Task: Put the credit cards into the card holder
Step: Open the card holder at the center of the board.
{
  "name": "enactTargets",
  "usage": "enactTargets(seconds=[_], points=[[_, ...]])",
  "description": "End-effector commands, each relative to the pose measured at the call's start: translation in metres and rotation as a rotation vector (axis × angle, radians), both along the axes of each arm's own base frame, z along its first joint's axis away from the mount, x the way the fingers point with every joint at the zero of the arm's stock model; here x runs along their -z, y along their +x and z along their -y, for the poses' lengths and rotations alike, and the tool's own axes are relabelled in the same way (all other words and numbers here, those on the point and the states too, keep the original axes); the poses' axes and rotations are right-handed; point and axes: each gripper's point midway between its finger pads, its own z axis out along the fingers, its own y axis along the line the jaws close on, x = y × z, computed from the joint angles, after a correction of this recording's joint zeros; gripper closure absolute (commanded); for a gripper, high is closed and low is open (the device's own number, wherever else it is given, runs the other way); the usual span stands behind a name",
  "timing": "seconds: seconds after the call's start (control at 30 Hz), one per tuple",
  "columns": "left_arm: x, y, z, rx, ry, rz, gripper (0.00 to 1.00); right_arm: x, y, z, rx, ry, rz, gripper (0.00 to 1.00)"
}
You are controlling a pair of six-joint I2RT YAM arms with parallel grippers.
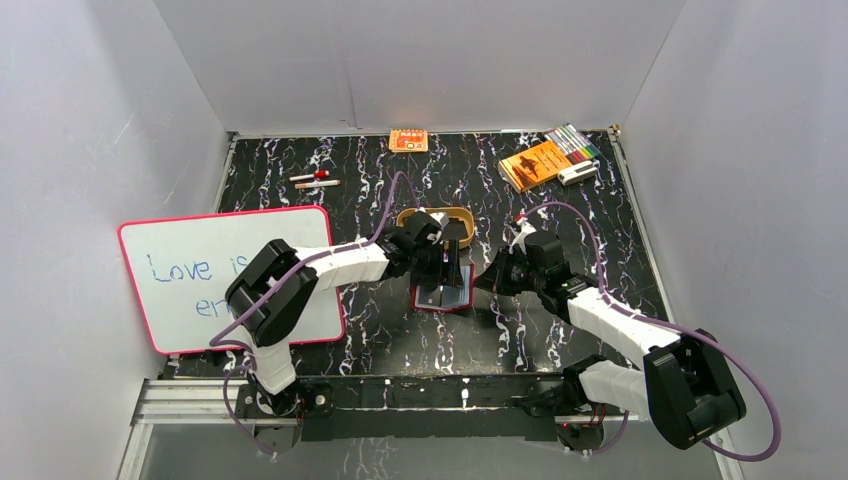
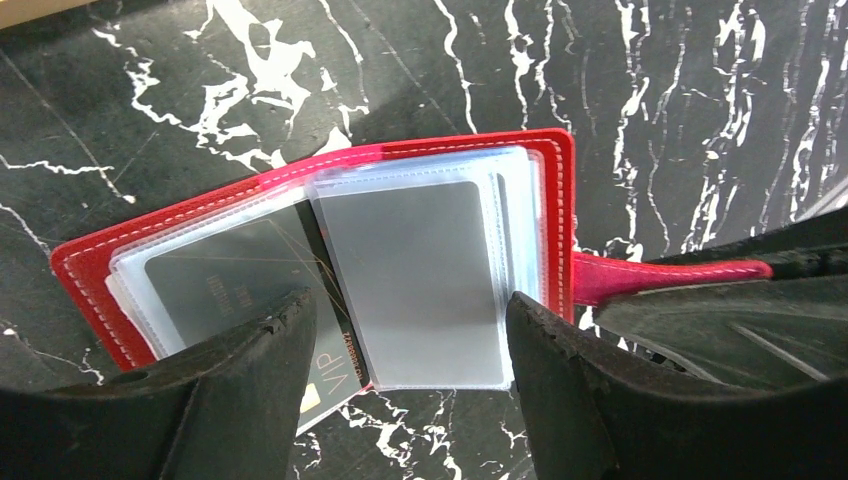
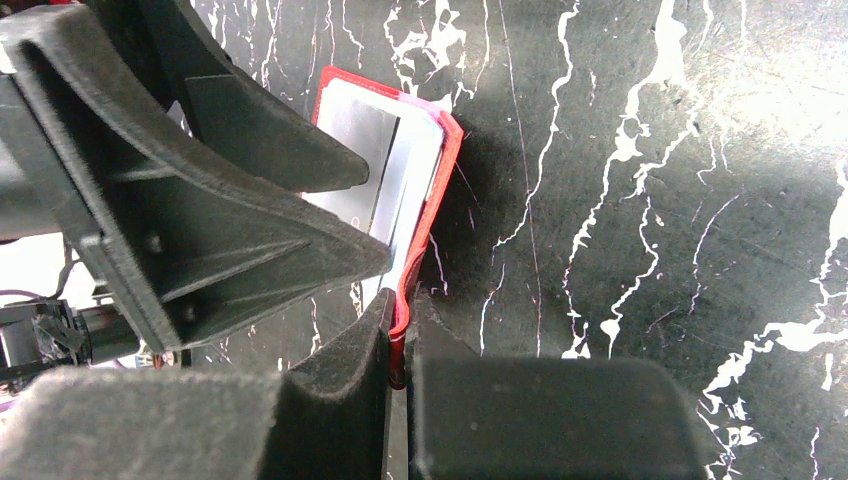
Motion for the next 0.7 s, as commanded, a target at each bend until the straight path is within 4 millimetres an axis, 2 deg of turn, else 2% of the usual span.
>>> enactTargets(seconds=[0.0, 0.23, 0.43, 0.67], points=[[-0.005, 0.007, -0.002, -0.003, 0.034, 0.029, 0.34, -0.034, 0.015, -0.012, -0.032, 0.055, 0.108, 1.0], [-0.005, 0.011, -0.007, -0.017, 0.081, 0.058, 0.35, -0.036, 0.014, -0.012, -0.032, 0.055, 0.111, 1.0], [-0.003, 0.018, -0.025, -0.077, 0.164, 0.091, 0.48, -0.036, 0.014, -0.01, -0.026, 0.048, 0.115, 1.0], [-0.014, 0.023, -0.038, -0.128, 0.195, 0.134, 0.56, -0.036, 0.015, -0.009, -0.021, 0.042, 0.116, 1.0]])
